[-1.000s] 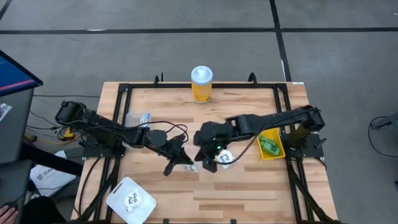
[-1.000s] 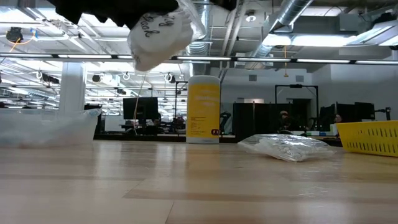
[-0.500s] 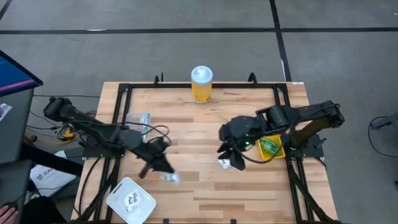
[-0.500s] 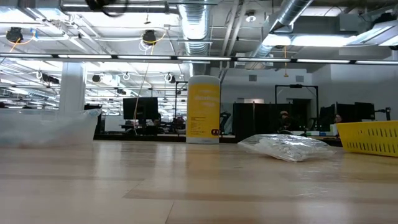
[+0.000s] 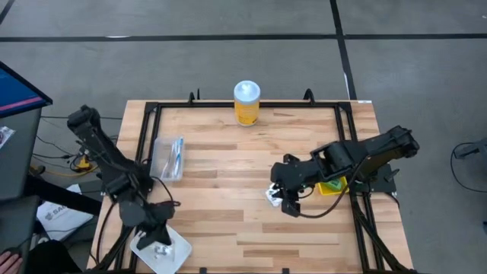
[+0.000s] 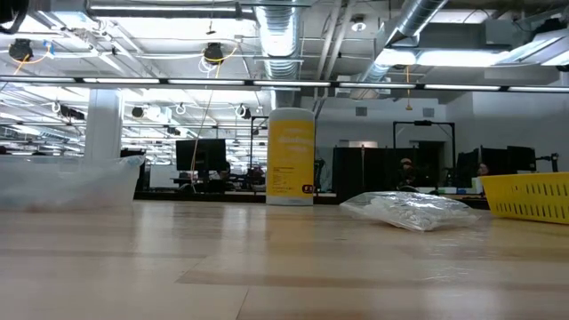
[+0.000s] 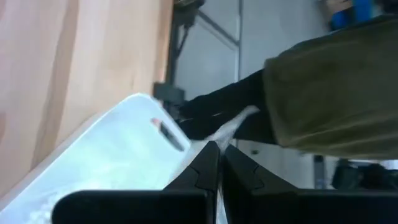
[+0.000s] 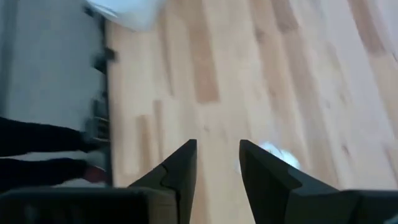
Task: Pick & Place Travel size toiletries
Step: Put the left white cotton pack into the white bin, then put the white cotton pack into the white bin
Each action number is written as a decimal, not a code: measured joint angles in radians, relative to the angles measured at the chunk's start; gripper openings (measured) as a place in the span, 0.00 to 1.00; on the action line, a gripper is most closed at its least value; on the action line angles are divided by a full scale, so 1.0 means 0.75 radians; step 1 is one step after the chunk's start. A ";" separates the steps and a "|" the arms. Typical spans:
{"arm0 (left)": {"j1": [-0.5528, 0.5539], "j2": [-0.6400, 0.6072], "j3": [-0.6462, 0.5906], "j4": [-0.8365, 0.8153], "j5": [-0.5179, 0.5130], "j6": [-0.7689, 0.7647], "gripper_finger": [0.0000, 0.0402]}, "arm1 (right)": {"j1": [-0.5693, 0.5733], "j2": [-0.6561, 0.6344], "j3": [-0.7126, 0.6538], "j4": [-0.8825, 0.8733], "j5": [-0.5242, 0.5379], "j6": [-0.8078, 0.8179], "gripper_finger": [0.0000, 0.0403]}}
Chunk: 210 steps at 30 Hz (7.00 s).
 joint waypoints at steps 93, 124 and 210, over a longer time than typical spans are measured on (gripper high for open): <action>0.211 -0.293 -0.109 0.222 -1.020 -0.036 0.71 | -0.402 0.584 -0.172 0.065 -0.344 -0.752 0.01; 0.788 0.288 -0.110 1.023 -0.443 1.084 0.71 | -0.298 0.197 -0.173 0.682 -0.268 -0.410 0.00; 0.057 0.073 -0.109 -0.037 0.440 -0.324 0.05 | -0.118 0.139 -0.003 0.546 -0.308 -0.267 0.39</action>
